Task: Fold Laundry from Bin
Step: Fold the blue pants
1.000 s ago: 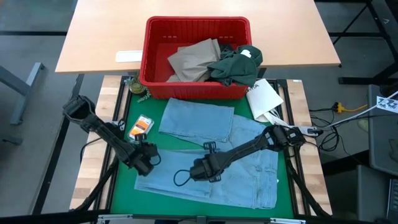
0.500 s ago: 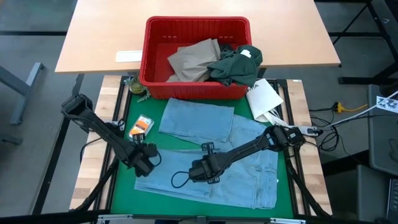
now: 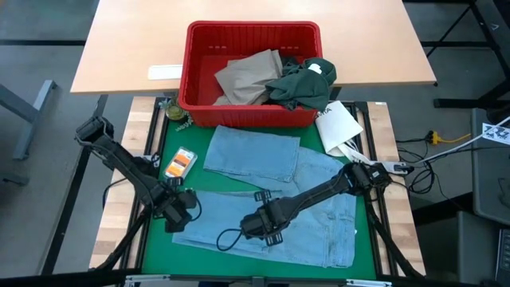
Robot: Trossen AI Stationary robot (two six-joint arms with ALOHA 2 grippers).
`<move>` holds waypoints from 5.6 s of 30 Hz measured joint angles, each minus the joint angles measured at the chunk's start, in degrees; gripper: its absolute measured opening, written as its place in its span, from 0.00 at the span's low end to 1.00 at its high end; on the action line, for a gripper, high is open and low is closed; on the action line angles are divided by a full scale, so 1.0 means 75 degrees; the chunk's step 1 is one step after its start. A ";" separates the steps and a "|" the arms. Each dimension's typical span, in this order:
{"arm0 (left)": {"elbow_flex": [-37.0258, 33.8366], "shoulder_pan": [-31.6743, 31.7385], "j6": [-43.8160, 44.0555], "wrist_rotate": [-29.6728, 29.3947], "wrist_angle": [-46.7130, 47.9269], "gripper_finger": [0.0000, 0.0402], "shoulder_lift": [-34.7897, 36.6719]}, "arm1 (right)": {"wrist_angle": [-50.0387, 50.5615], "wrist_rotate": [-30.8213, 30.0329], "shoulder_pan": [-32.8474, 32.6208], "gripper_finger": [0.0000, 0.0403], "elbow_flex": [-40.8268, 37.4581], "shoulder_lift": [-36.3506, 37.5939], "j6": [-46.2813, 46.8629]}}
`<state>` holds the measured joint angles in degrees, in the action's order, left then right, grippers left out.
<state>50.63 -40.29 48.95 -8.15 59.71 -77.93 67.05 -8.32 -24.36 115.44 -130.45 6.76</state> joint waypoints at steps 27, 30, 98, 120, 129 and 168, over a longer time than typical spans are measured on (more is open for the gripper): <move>-0.1386 0.0025 0.2771 0.1634 -0.0506 0.52 0.0006 | -0.0012 -0.0145 0.0000 0.57 0.0000 0.0000 0.0059; -0.1498 0.0000 0.3000 0.1850 -0.0950 0.50 0.0006 | -0.0014 -0.0145 0.0000 0.56 0.0000 0.0000 0.0059; -0.2384 -0.1002 0.6484 0.0653 -0.3285 0.02 0.0073 | -0.0011 -0.0173 -0.0036 0.56 0.0000 0.0000 0.0050; -0.2403 -0.0964 0.5471 -0.1567 -0.5836 0.00 0.2907 | 0.0075 -0.1202 -0.0978 0.56 0.0006 0.0805 0.0125; -0.2390 -0.0320 0.3635 -0.1830 -0.7962 0.00 0.2744 | -0.0251 -0.2043 -0.1000 0.56 0.0023 0.1008 0.0112; 0.2594 0.2669 -0.0410 0.2610 -1.1441 0.00 -0.3627 | -0.0049 -0.4563 -0.1399 0.56 0.0023 0.3700 -0.2730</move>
<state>70.09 -20.28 45.87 11.43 -26.10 -105.13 66.68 -42.55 -34.85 115.61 -102.70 -13.72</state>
